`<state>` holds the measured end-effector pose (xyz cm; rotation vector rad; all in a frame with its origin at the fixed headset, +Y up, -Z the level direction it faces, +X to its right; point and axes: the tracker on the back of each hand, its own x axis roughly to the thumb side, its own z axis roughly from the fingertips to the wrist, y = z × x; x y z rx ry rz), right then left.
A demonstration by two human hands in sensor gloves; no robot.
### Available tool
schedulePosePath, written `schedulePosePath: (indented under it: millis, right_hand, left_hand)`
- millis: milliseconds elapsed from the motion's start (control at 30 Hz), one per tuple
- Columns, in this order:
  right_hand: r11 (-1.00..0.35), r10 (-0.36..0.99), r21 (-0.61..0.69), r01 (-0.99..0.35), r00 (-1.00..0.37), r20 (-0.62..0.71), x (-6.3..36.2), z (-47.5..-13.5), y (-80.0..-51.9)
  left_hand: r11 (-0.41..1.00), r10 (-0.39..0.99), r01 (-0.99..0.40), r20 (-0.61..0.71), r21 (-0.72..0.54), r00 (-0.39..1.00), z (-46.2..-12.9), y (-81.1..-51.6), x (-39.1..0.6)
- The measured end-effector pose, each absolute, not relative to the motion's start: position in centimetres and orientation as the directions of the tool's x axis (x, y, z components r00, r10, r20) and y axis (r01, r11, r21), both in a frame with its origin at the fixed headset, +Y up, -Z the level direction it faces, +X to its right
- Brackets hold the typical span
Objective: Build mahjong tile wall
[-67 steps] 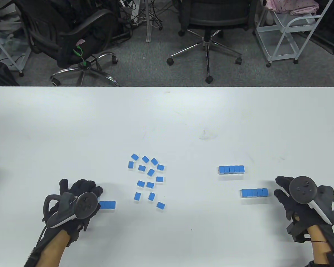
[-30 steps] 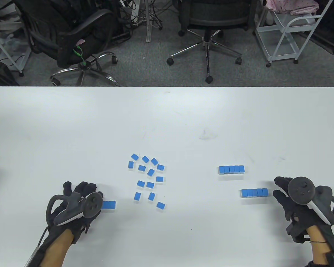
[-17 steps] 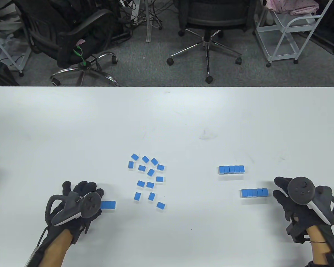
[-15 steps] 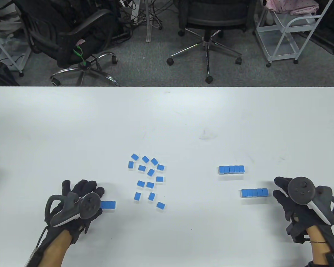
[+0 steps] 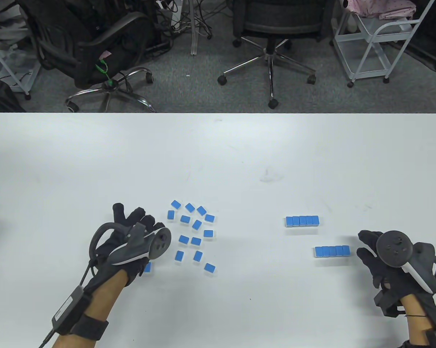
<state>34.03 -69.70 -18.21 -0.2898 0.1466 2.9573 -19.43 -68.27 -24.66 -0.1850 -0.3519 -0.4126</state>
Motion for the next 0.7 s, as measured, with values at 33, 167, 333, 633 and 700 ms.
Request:
schedulePosePath:
  millis: [33, 167, 333, 633, 700]
  right_hand:
    - [-0.981, 0.153, 0.083, -0.172, -0.968, -0.199, 34.0, -18.2, -69.7]
    - [-0.982, 0.150, 0.089, -0.169, -0.970, -0.192, 33.9, -18.2, -69.7]
    - [-0.981, 0.148, 0.092, -0.168, -0.970, -0.191, 33.9, -18.3, -69.8]
    - [-0.982, 0.140, 0.097, -0.159, -0.973, -0.181, 33.8, -18.3, -69.8]
    - [-0.982, 0.139, 0.101, -0.159, -0.974, -0.181, 33.8, -18.3, -69.9]
  left_hand:
    - [0.894, -0.370, 0.435, 0.372, -0.106, 0.851, -25.2, -68.5, -19.1]
    - [0.880, -0.401, 0.464, 0.358, -0.107, 0.843, -27.5, -69.8, -17.7]
    - [0.869, -0.416, 0.480, 0.349, -0.118, 0.839, -29.3, -71.5, -16.8]
    - [0.880, -0.390, 0.456, 0.346, -0.134, 0.853, -30.0, -72.7, -16.7]
    - [0.885, -0.377, 0.445, 0.348, -0.139, 0.858, -29.9, -72.6, -16.8]
